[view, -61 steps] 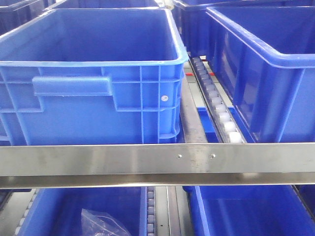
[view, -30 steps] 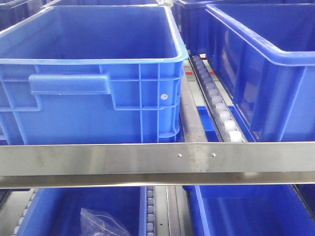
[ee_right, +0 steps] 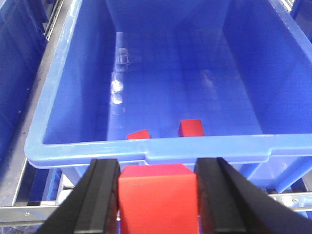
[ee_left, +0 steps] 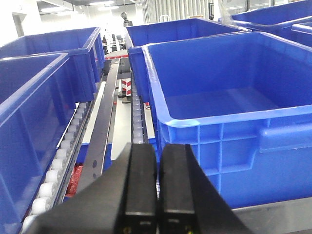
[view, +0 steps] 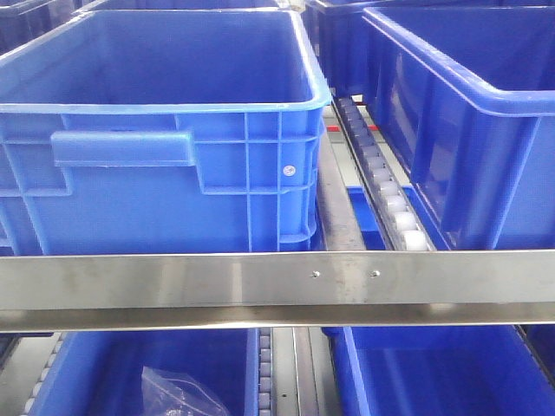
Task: Pick red cube and place on left shelf
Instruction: 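Open the right gripper to drop the red cube into the blue bin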
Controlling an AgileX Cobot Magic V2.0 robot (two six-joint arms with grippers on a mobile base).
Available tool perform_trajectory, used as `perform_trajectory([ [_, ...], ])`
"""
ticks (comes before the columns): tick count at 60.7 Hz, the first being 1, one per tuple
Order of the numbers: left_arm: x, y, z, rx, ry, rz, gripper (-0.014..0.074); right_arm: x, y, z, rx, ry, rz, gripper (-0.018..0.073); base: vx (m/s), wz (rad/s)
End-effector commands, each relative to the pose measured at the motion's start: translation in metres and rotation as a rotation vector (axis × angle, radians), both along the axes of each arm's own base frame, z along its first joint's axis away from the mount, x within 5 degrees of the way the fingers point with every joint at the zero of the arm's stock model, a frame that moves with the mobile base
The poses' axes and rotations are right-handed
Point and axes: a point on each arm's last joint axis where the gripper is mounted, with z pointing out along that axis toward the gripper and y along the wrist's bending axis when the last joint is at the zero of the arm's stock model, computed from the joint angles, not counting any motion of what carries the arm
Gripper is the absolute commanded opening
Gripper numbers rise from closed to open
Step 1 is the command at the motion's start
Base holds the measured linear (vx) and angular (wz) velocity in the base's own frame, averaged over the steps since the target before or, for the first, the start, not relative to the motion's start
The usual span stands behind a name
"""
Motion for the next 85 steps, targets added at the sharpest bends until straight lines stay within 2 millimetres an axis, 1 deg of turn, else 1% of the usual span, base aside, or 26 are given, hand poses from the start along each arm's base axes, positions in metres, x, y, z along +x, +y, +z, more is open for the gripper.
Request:
perform_trajectory([
  [1, 0.001, 0.000, 0.000, -0.007, -0.053, 0.000, 0.0106, 0.003, 0.001, 0.021, -0.013, -0.152, 0.011, 0.0049, 0.00, 0.00],
  [7, 0.001, 0.000, 0.000, -0.007, -0.053, 0.000, 0.0106, 0.011, 0.001, 0.024, -0.014, -0.210, 0.018, 0.0049, 0.00, 0.00],
  [12, 0.001, 0.000, 0.000, -0.007, -0.053, 0.000, 0.0106, 0.025, 0.001, 0.024, -0.014, -0.237, 0.023, 0.0049, 0.00, 0.00],
  [16, 0.001, 0.000, 0.000, -0.007, -0.053, 0.000, 0.0106, 0.044, 0.001, 0.023, -0.013, -0.226, 0.027, 0.0049, 0.00, 0.00],
  [19, 0.001, 0.000, 0.000, -0.007, -0.053, 0.000, 0.0106, 0.061, 0.001, 0.024, -0.012, -0.206, 0.028, 0.0049, 0.00, 0.00],
  [24, 0.001, 0.000, 0.000, -0.007, -0.053, 0.000, 0.0106, 0.091, 0.001, 0.030, -0.011, -0.186, 0.029, 0.0049, 0.00, 0.00],
  [30, 0.001, 0.000, 0.000, -0.007, -0.053, 0.000, 0.0106, 0.133, 0.000, 0.041, -0.010, -0.173, 0.029, 0.0053, 0.00, 0.00],
  [32, 0.001, 0.000, 0.000, -0.007, -0.053, 0.000, 0.0106, 0.143, -0.001, 0.044, -0.010, -0.167, 0.028, 0.0063, 0.00, 0.00],
  [35, 0.001, 0.000, 0.000, -0.007, -0.053, 0.000, 0.0106, 0.160, -0.001, 0.053, -0.011, -0.167, 0.027, 0.0104, 0.00, 0.00],
  [36, 0.001, 0.000, 0.000, -0.007, -0.053, 0.000, 0.0106, 0.166, -0.001, 0.051, -0.010, -0.154, 0.026, 0.0134, 0.00, 0.00],
  [39, 0.001, 0.000, 0.000, -0.007, -0.053, 0.000, 0.0106, 0.181, -0.002, 0.059, -0.011, -0.163, 0.025, 0.0237, 0.00, 0.00],
  [40, 0.001, 0.000, 0.000, -0.007, -0.053, 0.000, 0.0106, 0.187, -0.002, 0.057, -0.011, -0.158, 0.025, 0.0293, 0.00, 0.00],
  [41, 0.001, 0.000, 0.000, -0.007, -0.053, 0.000, 0.0106, 0.191, -0.002, 0.061, -0.011, -0.169, 0.025, 0.0333, 0.00, 0.00],
  [42, 0.001, 0.000, 0.000, -0.007, -0.053, 0.000, 0.0106, 0.196, -0.002, 0.060, -0.011, -0.165, 0.025, 0.0373, 0.00, 0.00],
  [44, 0.001, 0.000, 0.000, -0.007, -0.053, 0.000, 0.0106, 0.203, -0.002, 0.062, -0.011, -0.171, 0.025, 0.0486, 0.04, 0.24],
  [48, 0.001, 0.000, 0.000, -0.007, -0.053, 0.000, 0.0106, 0.214, -0.002, 0.066, -0.012, -0.183, 0.025, 0.0596, -0.02, -0.15],
  [49, 0.001, 0.000, 0.000, -0.007, -0.053, 0.000, 0.0106, 0.216, -0.002, 0.066, -0.012, -0.185, 0.025, 0.0607, -0.03, -0.17],
  [54, 0.001, 0.000, 0.000, -0.007, -0.053, 0.000, 0.0106, 0.220, -0.002, 0.067, -0.012, -0.188, 0.025, 0.0610, 0.00, 0.00],
  [59, 0.001, 0.000, 0.000, -0.007, -0.053, 0.000, 0.0106, 0.220, -0.002, 0.065, -0.011, -0.170, 0.024, 0.0573, 0.00, 0.00],
  [65, 0.001, 0.000, 0.000, -0.007, -0.053, 0.000, 0.0106, 0.215, -0.003, 0.064, -0.011, -0.132, 0.021, 0.0477, 0.00, 0.00],
  [68, 0.001, 0.000, 0.000, -0.007, -0.053, 0.000, 0.0106, 0.209, -0.003, 0.063, -0.011, -0.116, 0.020, 0.0404, 0.00, 0.00],
  [72, 0.001, 0.000, 0.000, -0.007, -0.053, 0.000, 0.0106, 0.196, -0.003, 0.061, -0.010, -0.107, 0.019, 0.0259, 0.00, 0.00],
  [75, 0.001, 0.000, 0.000, -0.007, -0.053, 0.000, 0.0106, 0.184, -0.002, 0.060, -0.010, -0.107, 0.019, 0.0109, 0.00, 0.00],
  [77, 0.001, 0.000, 0.000, -0.007, -0.053, 0.000, 0.0106, 0.175, -0.002, 0.059, -0.010, -0.109, 0.019, 0.0030, 0.00, 0.00],
  [80, 0.001, 0.000, 0.000, -0.007, -0.053, 0.000, 0.0106, 0.162, -0.002, 0.058, -0.011, -0.124, 0.021, 0.0075, 0.00, 0.00],
  [85, 0.001, 0.000, 0.000, -0.007, -0.053, 0.000, 0.0106, 0.137, -0.001, 0.052, -0.011, -0.146, 0.023, 0.0047, 0.00, 0.00],
])
